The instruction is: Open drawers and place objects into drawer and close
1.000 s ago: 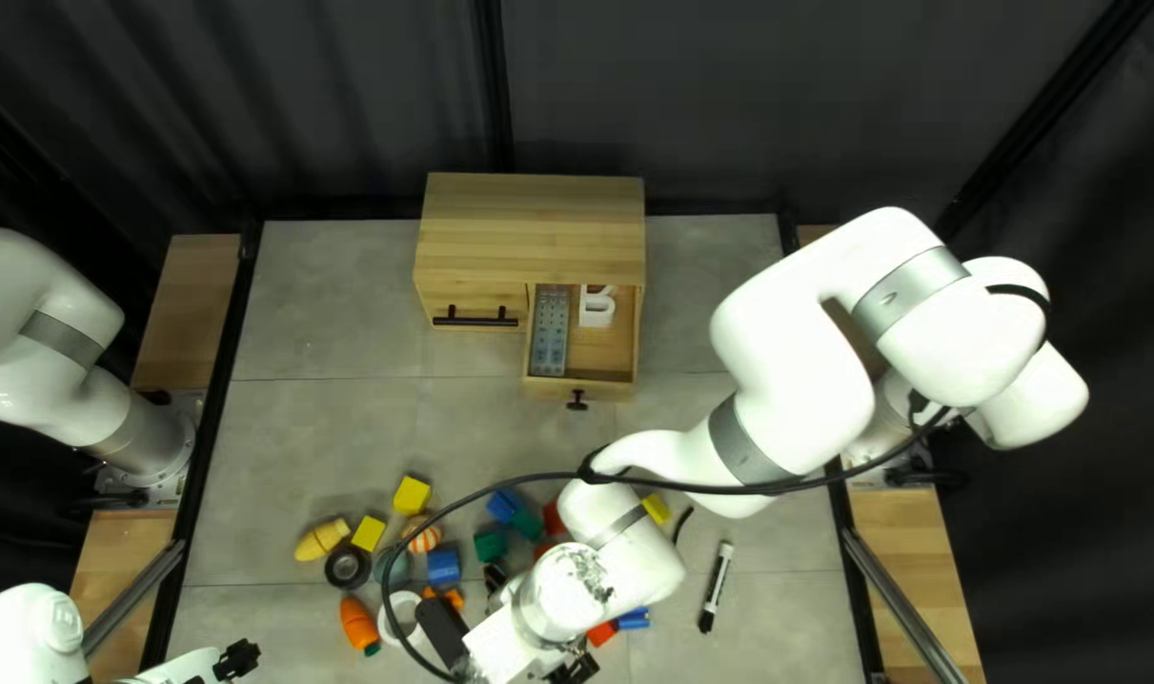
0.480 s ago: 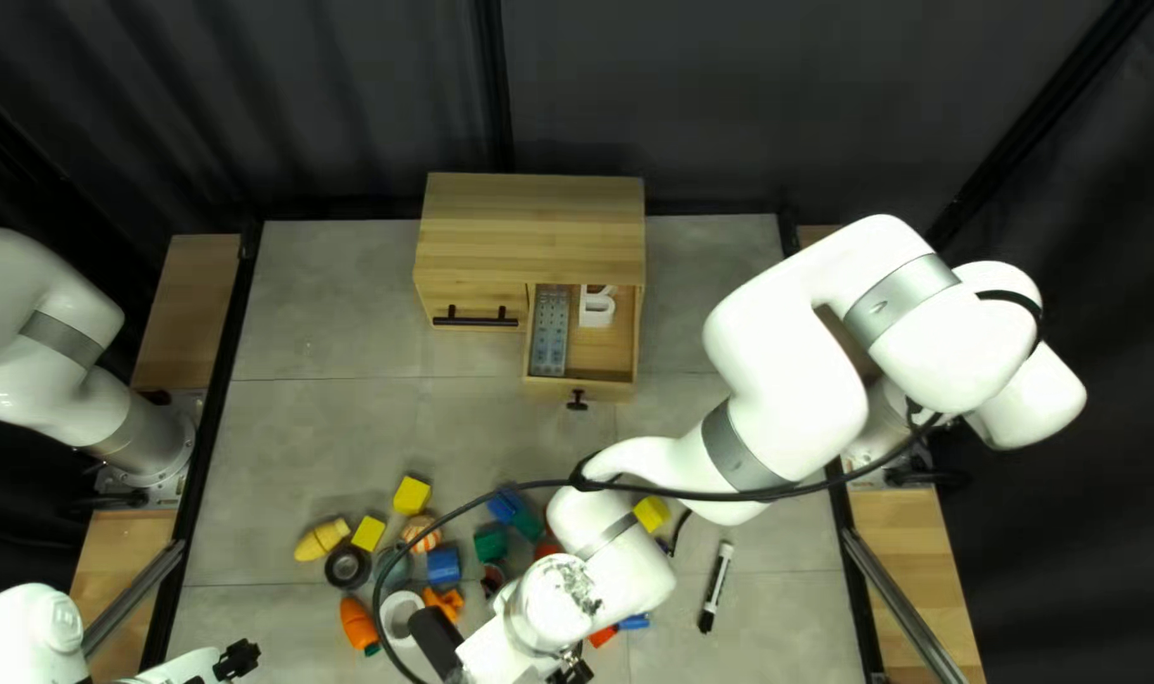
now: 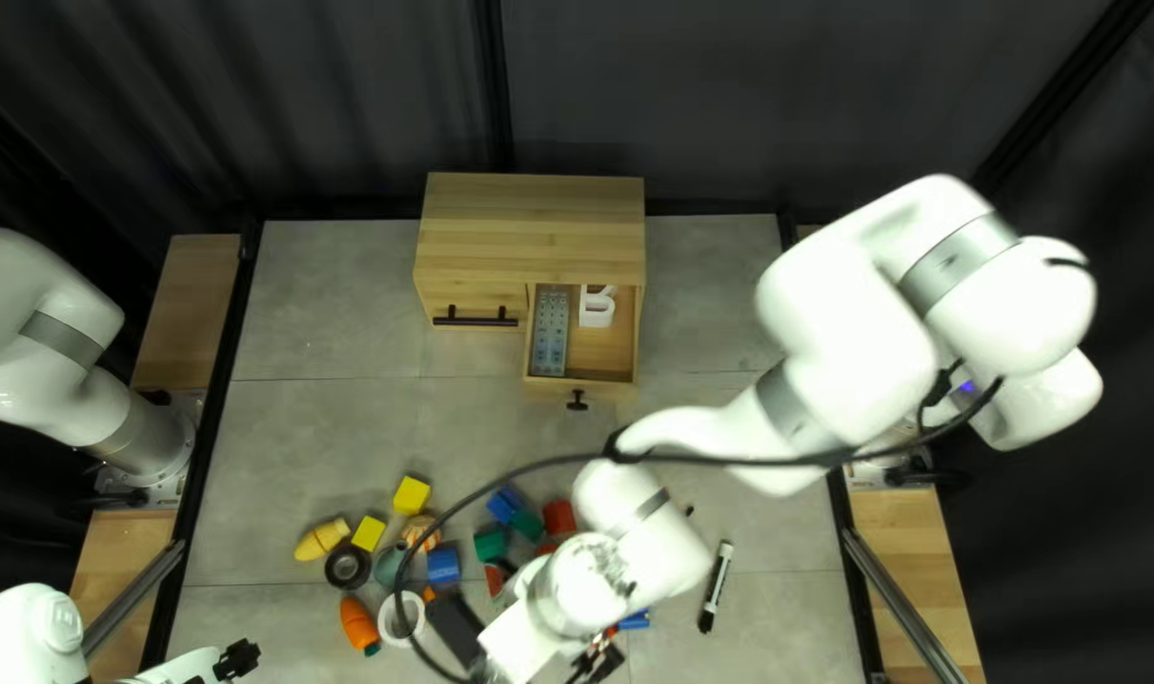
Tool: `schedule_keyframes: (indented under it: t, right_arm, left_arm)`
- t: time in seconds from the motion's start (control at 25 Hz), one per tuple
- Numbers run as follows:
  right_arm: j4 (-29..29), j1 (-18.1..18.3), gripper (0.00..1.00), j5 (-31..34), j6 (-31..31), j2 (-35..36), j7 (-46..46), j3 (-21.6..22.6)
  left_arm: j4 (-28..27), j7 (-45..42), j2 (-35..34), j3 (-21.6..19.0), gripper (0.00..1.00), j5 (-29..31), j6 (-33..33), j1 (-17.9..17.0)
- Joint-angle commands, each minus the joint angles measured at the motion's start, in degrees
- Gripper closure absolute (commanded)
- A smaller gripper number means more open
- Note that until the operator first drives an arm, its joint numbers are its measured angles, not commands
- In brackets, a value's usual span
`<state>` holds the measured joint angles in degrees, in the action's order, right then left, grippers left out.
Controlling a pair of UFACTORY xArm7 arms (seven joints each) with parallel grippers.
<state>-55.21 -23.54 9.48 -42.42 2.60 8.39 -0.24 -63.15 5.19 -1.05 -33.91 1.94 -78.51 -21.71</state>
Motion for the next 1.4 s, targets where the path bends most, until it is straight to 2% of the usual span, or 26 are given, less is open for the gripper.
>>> schedule_keyframes:
  t: [0.04,0.2,0.32,0.72,1.08,1.4]
  right_arm:
    - [6.06,3.17,0.98,4.31,-8.71,-11.98,-3.21,-1.94]
    - [11.52,5.67,0.99,7.14,-11.21,-20.48,-3.62,-3.45]
    - [13.21,7.93,1.00,8.80,-12.05,-23.29,-5.62,-4.34]
    - [15.14,15.40,1.00,12.86,-10.34,-23.07,-18.27,-6.55]
    - [15.03,17.22,1.00,14.41,-7.21,-20.47,-20.13,-7.80]
    - [19.51,17.33,1.00,15.33,-5.08,-23.63,-18.88,-8.22]
  left_arm:
    - [0.00,0.00,0.00,0.00,0.00,0.00,0.00,0.00]
    - [0.00,0.00,0.00,0.00,0.00,0.00,0.00,0.00]
    - [0.00,0.00,0.00,0.00,0.00,0.00,0.00,0.00]
    - [0.00,0.00,0.00,0.00,0.00,0.00,0.00,0.00]
    - [0.00,0.00,0.00,0.00,0.00,0.00,0.00,0.00]
    - [0.00,0.00,0.00,0.00,0.00,0.00,0.00,0.00]
